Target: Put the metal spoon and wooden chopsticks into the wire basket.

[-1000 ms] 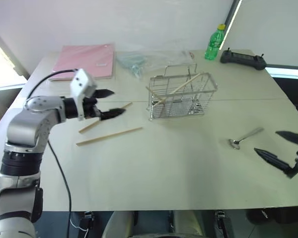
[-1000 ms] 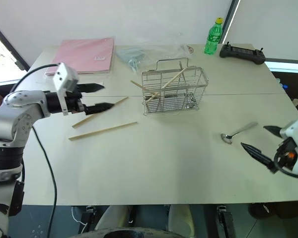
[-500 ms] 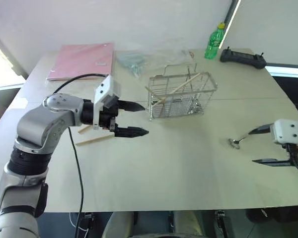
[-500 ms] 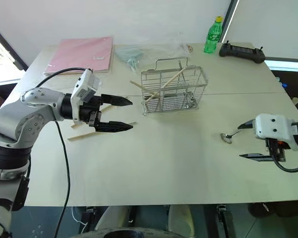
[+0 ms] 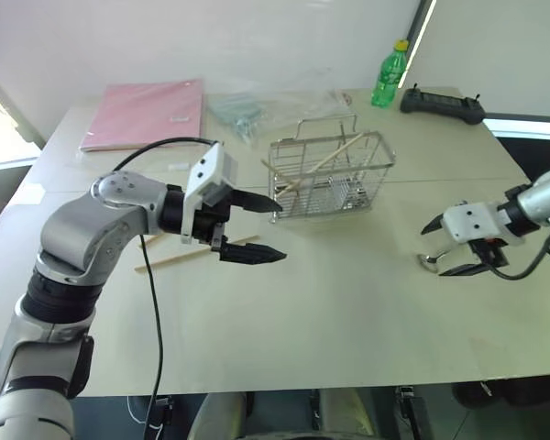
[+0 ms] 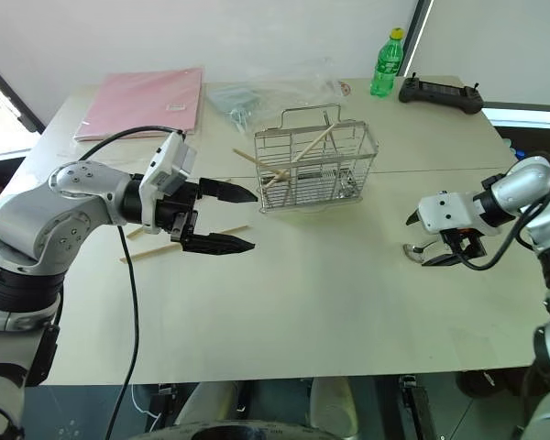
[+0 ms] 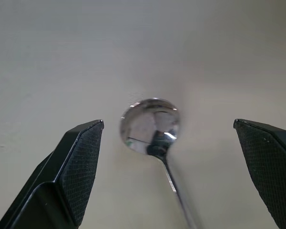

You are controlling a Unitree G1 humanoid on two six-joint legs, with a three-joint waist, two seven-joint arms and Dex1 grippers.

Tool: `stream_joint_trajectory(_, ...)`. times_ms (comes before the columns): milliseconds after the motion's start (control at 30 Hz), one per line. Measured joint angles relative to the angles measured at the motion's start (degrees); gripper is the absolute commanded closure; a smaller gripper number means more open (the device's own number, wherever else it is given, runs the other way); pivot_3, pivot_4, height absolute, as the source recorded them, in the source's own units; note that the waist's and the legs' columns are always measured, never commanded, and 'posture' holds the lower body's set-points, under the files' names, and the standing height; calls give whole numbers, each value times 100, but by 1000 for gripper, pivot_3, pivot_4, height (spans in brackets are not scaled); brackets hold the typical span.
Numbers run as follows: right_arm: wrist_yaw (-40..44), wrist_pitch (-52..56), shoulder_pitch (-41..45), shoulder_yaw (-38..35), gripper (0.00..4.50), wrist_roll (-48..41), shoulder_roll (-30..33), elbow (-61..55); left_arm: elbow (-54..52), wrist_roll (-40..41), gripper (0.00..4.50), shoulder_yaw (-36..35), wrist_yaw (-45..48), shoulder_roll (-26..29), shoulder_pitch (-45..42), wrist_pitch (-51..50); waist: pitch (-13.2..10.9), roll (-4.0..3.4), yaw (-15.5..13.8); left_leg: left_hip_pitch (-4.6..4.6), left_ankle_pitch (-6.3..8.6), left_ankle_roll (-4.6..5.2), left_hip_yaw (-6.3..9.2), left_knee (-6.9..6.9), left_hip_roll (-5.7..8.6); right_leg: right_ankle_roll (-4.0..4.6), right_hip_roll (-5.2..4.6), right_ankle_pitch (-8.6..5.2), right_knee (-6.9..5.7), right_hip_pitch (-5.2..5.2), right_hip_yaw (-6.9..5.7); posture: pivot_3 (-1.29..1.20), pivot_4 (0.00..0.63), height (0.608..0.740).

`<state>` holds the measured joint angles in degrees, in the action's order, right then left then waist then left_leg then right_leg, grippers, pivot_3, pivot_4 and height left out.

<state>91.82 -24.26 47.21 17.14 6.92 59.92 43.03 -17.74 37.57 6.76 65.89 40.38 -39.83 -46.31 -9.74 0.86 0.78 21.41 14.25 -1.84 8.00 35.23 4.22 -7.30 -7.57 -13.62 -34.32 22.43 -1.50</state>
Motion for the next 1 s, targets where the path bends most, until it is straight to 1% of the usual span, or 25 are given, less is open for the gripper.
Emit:
stream_joint_trajectory(133, -226, -633, 406, 263, 0, 551, -65, 859, -89, 78, 50, -104, -181, -23, 44, -70, 0, 0, 3, -1, -1, -2, -1, 0, 4, 0, -1, 0, -1, 0, 3, 0, 150, 709)
stream_joint_trajectory(200, -465, -1053, 629, 448, 0, 901, -70, 1304, -141, 139, 50, -117, -239, -19, 88, -101, 0, 0, 14, -2, -3, -6, -3, 1, 5, 0, 1, 0, -3, 0, 6, 0, 150, 709)
stream_joint_trajectory(367, -874, -1640, 997, 701, 0, 1472, -167, 2056, -214, 204, 50, -156, -354, -14, 86, -170, 0, -1, 44, -8, -18, -32, -4, 1, 4, 1, 5, 0, -13, 1, 13, 0, 150, 709)
stream_joint_trajectory(567, -1253, -1918, 1170, 751, 0, 1753, -376, 2373, -290, 316, 50, -158, -414, 7, 87, -214, 0, -1, 39, -11, -19, -33, -5, 1, 0, 4, 18, 1, -26, 6, 33, 0, 150, 709)
stream_joint_trajectory(767, -1709, -2056, 1274, 899, 0, 2103, -492, 2540, -333, 420, 50, -155, -250, 205, 87, -220, 0, 0, 43, -15, -21, -37, -15, 2, 0, 5, 30, 1, -34, 11, 63, 0, 150, 709)
stream_joint_trajectory(1000, -1868, -2100, 1382, 937, 0, 2242, -593, 2700, -332, 303, 50, -72, 64, 436, 128, -63, 1, 4, 56, -32, -21, -36, -25, 5, -6, 8, 69, 0, -55, 9, 125, 0, 150, 709)
